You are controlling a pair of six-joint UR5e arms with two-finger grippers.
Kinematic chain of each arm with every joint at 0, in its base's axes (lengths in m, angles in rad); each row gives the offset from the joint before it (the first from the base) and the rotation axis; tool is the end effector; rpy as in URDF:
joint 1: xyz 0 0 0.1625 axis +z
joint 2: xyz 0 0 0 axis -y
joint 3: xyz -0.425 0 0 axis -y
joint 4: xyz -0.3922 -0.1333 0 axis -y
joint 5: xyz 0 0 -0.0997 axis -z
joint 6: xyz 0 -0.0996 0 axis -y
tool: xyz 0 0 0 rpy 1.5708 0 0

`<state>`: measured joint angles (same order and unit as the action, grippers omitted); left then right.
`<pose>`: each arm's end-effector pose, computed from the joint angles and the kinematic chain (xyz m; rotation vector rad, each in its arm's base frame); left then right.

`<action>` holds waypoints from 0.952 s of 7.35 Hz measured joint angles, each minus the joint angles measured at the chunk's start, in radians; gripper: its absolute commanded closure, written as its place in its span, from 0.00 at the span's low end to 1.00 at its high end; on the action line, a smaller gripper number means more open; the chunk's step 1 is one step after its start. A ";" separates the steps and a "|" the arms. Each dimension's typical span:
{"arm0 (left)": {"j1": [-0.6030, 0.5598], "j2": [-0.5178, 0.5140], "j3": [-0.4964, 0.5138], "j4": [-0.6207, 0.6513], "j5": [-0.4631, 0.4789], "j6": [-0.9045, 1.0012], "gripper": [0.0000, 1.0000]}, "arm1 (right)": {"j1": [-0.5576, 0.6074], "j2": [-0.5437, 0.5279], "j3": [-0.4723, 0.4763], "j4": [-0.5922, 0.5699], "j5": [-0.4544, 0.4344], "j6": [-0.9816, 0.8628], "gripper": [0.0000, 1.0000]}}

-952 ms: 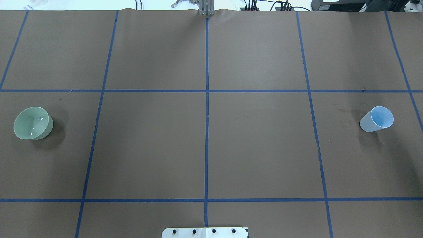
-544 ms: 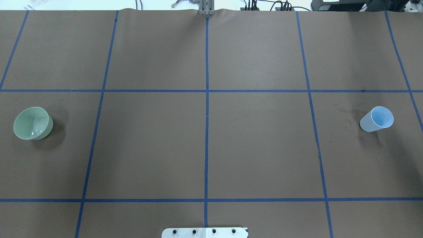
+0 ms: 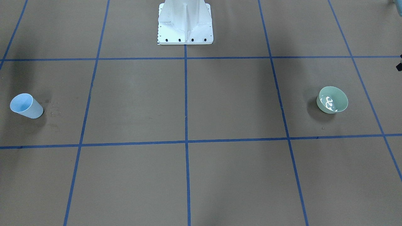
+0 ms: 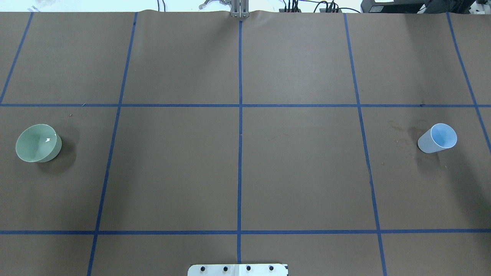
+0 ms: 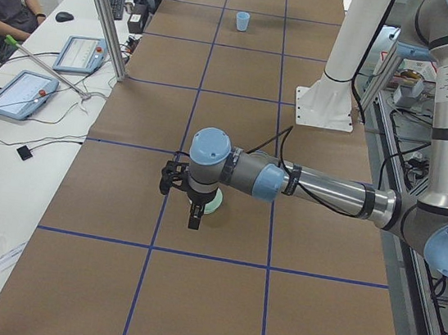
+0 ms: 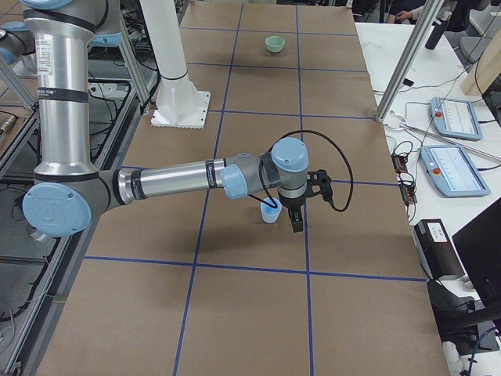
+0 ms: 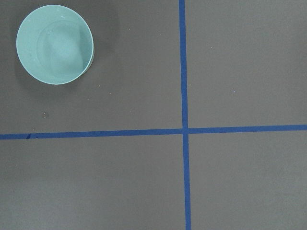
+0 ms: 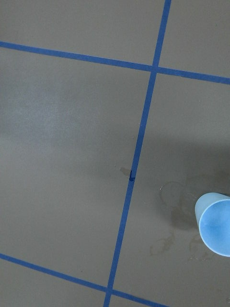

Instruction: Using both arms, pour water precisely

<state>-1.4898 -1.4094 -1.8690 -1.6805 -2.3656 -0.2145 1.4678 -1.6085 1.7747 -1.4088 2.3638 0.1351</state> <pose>-0.0269 -0.4376 0.5718 0.1144 0.8161 -0.0279 0.0119 -0.4915 0.5563 0.2152 -0.8168 -0.0999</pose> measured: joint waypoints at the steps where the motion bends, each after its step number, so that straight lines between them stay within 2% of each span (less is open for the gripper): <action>1: -0.001 0.002 0.000 0.000 -0.005 -0.004 0.00 | 0.005 -0.008 -0.007 0.000 -0.003 0.000 0.01; 5: 0.000 0.003 -0.007 0.004 -0.056 -0.010 0.00 | 0.024 -0.036 -0.039 0.001 -0.007 -0.002 0.01; 7: 0.000 0.023 -0.042 -0.001 -0.071 -0.010 0.00 | 0.026 -0.029 -0.043 -0.002 -0.003 0.002 0.01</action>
<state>-1.4902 -1.3860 -1.9113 -1.6813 -2.4363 -0.2242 1.4936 -1.6373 1.7315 -1.4104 2.3604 0.1368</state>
